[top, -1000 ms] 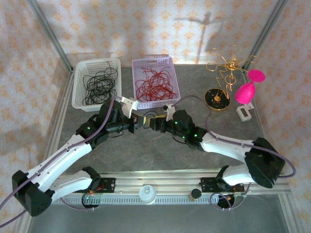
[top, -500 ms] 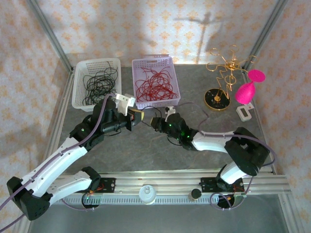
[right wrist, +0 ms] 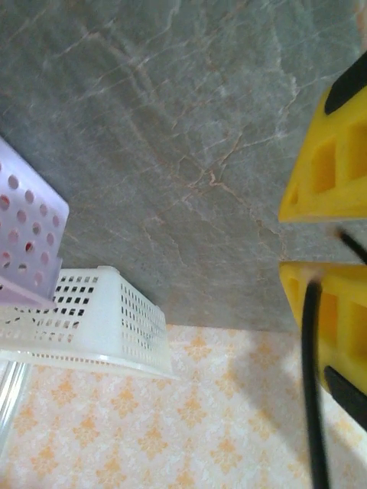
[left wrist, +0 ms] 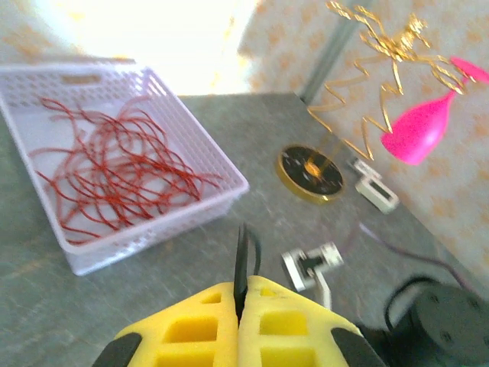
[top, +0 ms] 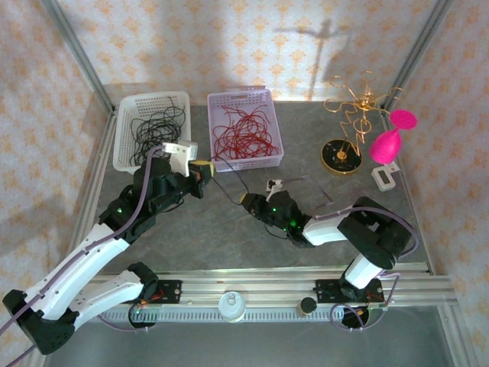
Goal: Untangle the cables
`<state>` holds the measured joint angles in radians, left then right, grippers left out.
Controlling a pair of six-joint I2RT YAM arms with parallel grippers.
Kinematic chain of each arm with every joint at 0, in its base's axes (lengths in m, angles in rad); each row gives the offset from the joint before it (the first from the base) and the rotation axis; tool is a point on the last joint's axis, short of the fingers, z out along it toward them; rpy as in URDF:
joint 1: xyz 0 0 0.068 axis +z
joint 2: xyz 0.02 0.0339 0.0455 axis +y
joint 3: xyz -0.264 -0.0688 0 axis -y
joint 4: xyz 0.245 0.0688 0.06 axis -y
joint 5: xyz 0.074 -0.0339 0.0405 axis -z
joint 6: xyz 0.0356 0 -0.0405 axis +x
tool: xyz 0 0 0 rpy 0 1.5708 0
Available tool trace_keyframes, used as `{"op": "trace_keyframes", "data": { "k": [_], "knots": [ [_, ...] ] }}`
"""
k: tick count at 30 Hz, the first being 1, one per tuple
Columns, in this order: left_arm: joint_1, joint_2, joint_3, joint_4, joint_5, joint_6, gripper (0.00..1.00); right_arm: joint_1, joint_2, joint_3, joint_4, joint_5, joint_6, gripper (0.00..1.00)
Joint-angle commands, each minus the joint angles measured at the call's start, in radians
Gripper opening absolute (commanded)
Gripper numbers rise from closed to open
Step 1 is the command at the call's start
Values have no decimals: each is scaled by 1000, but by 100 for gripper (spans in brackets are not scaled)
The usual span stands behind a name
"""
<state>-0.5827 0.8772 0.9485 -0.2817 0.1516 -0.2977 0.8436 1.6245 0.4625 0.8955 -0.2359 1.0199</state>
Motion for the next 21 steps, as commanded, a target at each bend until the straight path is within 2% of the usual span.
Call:
{"op": "trace_keyframes", "data": {
  "k": [1,3,8,14,21],
  "knots": [
    [-1,-14,55,64,-206,8,0,0,32,-55,106,14,114,19],
    [6,-4,65,69,-254,20,0,2,33,-89,145,34,146,19],
    [50,29,109,73,-240,67,0,1,-29,-147,136,97,139,18],
    [172,61,149,56,-155,97,0,1,-197,-155,-47,203,5,19],
    [296,116,190,25,-127,144,0,0,-428,-125,-312,366,-233,22]
  ]
}}
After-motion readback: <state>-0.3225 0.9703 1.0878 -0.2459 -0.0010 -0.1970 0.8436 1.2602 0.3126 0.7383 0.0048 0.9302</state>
